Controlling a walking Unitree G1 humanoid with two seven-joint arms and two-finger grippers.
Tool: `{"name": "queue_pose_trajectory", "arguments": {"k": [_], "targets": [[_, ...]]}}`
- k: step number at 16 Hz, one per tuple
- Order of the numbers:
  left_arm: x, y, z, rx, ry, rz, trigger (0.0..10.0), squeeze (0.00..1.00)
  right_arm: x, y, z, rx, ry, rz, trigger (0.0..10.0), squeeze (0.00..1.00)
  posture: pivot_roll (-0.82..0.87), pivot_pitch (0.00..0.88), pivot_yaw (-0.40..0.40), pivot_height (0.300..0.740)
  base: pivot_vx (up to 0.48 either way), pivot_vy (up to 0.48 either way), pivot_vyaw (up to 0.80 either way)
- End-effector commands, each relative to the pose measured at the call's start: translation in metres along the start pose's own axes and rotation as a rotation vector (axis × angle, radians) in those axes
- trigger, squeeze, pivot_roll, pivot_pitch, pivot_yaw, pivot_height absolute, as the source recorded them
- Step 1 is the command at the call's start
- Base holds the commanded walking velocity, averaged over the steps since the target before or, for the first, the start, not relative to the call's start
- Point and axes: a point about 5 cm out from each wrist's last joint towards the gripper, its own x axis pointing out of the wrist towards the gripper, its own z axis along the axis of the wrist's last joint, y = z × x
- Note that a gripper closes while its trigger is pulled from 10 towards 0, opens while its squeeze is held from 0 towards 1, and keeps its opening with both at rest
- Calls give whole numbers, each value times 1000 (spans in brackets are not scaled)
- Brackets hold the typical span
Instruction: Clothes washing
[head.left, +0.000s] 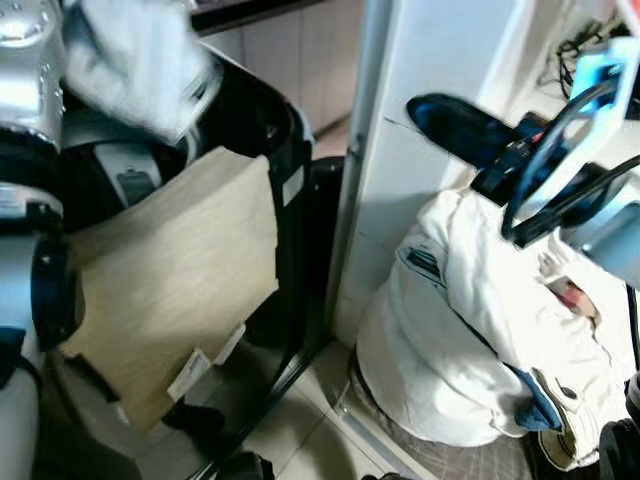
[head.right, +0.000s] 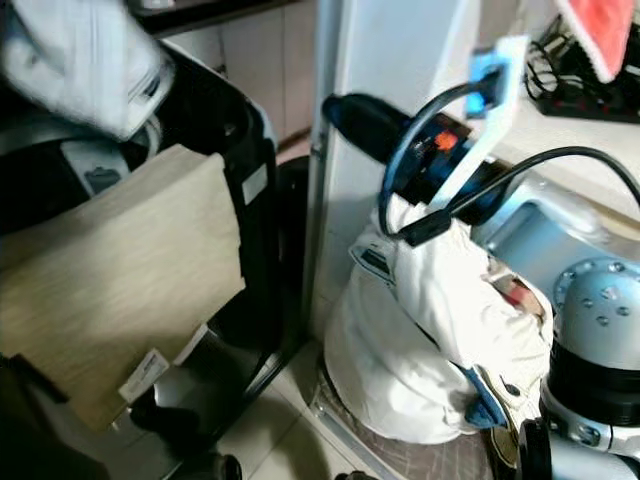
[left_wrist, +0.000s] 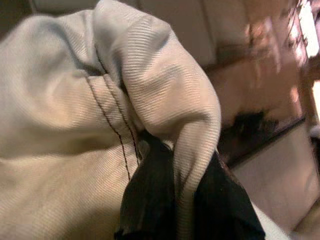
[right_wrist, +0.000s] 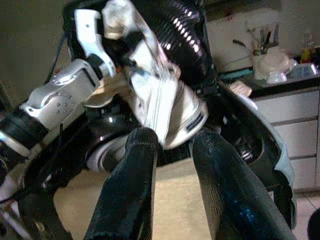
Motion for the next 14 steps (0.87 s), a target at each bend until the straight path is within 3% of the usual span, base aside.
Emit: {"name": "queue_pose_trajectory", "arguments": {"k": [1, 2, 3, 4, 7, 10, 13, 14], "targets": [[-3, -23, -36, 9, 192, -118, 10000, 0, 1, 5, -7, -38, 53, 2, 10000, 0, -108, 30, -21, 740, 0, 0, 0], [-6, -27, -47, -3, 247, -141, 10000, 0, 1, 6, -9, -44, 70, 3, 10000, 0, -110, 32, -20, 740, 0, 0, 0], [-12, -31, -65, -6, 351, -166, 10000, 702, 3, 9, -15, -59, 107, 14, 10000, 0, -115, 32, -16, 740, 0, 0, 0], [-12, -31, -68, 9, 378, -158, 10000, 1000, 3, 11, -18, -70, 123, 20, 10000, 0, -120, 32, -12, 740, 0, 0, 0], [-11, -29, -68, 35, 392, -154, 10000, 1000, 1, 12, -19, -76, 131, 28, 10000, 0, -121, 32, -10, 740, 0, 0, 0], [-15, -27, -76, 109, 491, -242, 10000, 1000, -3, 9, -26, -96, 181, 12, 10000, 0, -116, 35, -11, 740, 0, 0, 0], [-9, -36, -61, 24, 359, -270, 10000, 1000, -7, -21, -33, -178, 254, -255, 10000, 0, -120, 37, -10, 740, 0, 0, 0], [-8, -56, -52, -68, 270, -398, 10000, 86, -14, -40, -39, -224, 314, -417, 10000, 0, -123, 38, -9, 740, 0, 0, 0]]}}
